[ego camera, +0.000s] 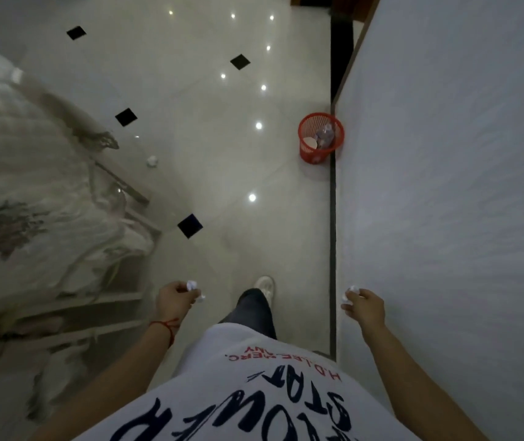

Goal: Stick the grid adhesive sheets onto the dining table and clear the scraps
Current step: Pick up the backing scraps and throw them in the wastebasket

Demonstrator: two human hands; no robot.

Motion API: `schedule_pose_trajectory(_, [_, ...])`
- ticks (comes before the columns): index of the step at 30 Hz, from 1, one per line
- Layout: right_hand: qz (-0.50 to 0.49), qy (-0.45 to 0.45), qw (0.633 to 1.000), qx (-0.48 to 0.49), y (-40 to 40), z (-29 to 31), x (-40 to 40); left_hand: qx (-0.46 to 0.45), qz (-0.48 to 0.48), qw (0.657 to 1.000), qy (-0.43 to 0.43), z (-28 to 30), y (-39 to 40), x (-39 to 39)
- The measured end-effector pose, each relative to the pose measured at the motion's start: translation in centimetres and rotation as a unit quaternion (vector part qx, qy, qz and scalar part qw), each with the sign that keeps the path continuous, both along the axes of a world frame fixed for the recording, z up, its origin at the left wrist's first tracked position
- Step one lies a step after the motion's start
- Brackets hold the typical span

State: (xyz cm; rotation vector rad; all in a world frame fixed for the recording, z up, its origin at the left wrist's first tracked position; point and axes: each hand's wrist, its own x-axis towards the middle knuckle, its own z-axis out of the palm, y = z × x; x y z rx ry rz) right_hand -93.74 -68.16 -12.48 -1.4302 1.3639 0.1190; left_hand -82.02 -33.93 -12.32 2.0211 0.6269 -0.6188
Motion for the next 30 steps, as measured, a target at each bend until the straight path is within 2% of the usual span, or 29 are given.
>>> schedule_pose_trajectory(5, [0.005,0.033,0.999,0.001,-3.5,0.1,7.2,-0.028,-0.046,0.997,-0.049,1.4,-7.2,13.0])
schedule_pose_trajectory(9, [0.005,0.047,0.999,0.005,-6.2,-0.2,12.4,-0.061,-0.039,0.995,-0.068,2.7,-12.5,21.9])
schedule_pose_trajectory(15, [0.0,0.055,0.998,0.01,-11.6,-1.8,23.2,-0.051,-0.033,0.995,-0.079,2.3,-17.5,32.8])
schedule_pose_trajectory(23, [0.027,0.016,0.999,0.006,-17.6,-0.4,41.3,0.0,-0.029,0.999,-0.036,2.3,-19.9,43.0])
schedule_pose_trajectory(30, [-0.013,-0.002,1.0,0.009,-20.0,0.2,50.9,0.029,-0.075,0.997,0.017,1.3,-22.6,53.1])
